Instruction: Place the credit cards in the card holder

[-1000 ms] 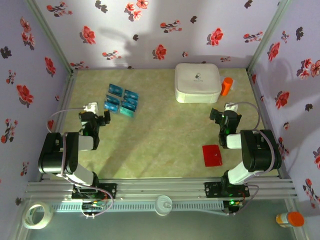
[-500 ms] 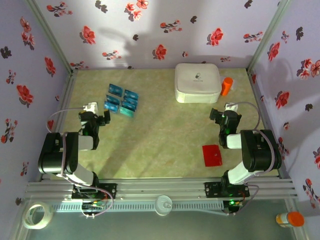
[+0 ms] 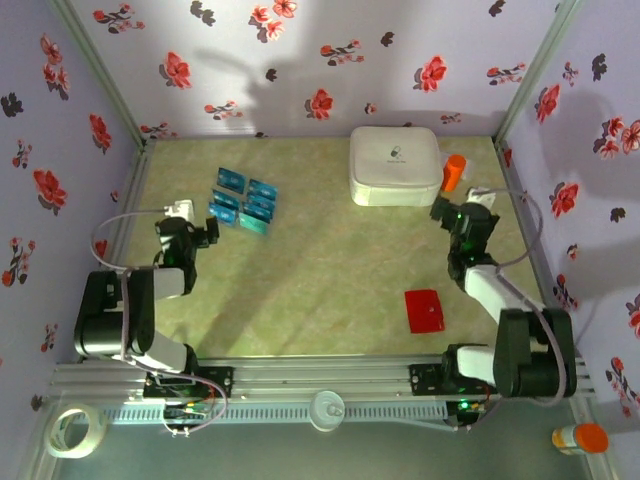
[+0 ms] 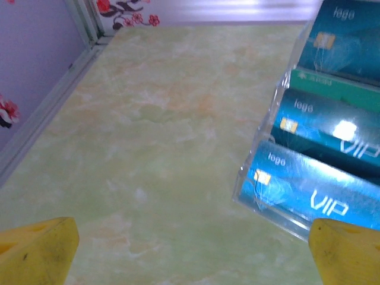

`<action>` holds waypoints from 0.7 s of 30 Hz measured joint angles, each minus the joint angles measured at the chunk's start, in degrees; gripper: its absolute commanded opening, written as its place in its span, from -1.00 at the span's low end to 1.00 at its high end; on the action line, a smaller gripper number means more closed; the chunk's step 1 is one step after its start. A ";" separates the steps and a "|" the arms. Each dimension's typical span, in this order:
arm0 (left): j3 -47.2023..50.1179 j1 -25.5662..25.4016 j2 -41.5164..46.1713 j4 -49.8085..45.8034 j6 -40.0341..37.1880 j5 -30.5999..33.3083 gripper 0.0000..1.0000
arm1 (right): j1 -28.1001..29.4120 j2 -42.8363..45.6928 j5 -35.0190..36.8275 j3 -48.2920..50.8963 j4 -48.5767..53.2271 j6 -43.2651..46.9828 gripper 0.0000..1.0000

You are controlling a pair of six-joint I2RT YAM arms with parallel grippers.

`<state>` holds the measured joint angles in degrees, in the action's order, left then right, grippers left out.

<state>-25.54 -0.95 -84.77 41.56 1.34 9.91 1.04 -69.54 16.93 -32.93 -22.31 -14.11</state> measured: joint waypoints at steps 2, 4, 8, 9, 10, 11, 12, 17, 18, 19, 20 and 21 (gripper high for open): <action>-1.05 0.00 2.27 -2.75 0.61 1.14 1.00 | -0.28 2.75 1.14 -4.24 6.82 -3.56 0.99; -2.43 0.00 5.18 -6.60 1.68 2.69 1.00 | -0.39 5.05 0.50 -8.63 14.38 -6.60 0.98; -7.76 -0.02 11.04 -17.92 5.99 4.28 0.99 | -0.42 7.50 -6.27 -14.23 27.63 -10.54 0.81; -9.84 -0.17 12.57 -21.75 7.85 4.52 1.00 | -0.42 8.13 -8.98 -14.82 30.82 -11.63 0.76; -11.85 -0.37 13.99 -25.33 10.05 4.57 1.00 | -0.39 8.70 -11.47 -14.93 33.62 -13.00 0.70; -13.53 -0.74 15.26 -28.46 11.85 4.59 1.00 | -0.35 9.20 -13.92 -14.86 36.46 -14.45 0.68; -15.34 -1.51 16.70 -32.04 13.94 4.61 1.00 | -0.11 9.66 -16.04 -14.56 38.93 -15.82 0.65; -18.25 -10.84 23.71 -43.98 21.73 4.63 1.00 | 4.44 13.73 -21.31 -9.73 50.64 -23.15 0.66; -18.23 -13.40 24.83 -45.81 22.93 4.76 1.00 | 6.03 14.91 -21.31 -8.76 53.62 -24.55 0.67; -18.23 -16.09 25.75 -47.39 24.17 4.96 1.00 | 7.69 16.04 -21.11 -8.02 56.02 -25.79 0.67; -18.23 -18.34 26.29 -48.43 25.18 5.18 1.00 | 9.03 17.00 -20.76 -7.41 58.01 -27.06 0.68; -18.23 -20.44 26.64 -49.42 26.05 5.44 1.00 | 10.47 18.10 -20.26 -6.75 60.22 -28.30 0.68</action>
<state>-43.77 -21.39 -58.13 -7.86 27.40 15.35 11.51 -51.44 -3.33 -39.68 37.91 -42.41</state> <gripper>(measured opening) 0.998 0.837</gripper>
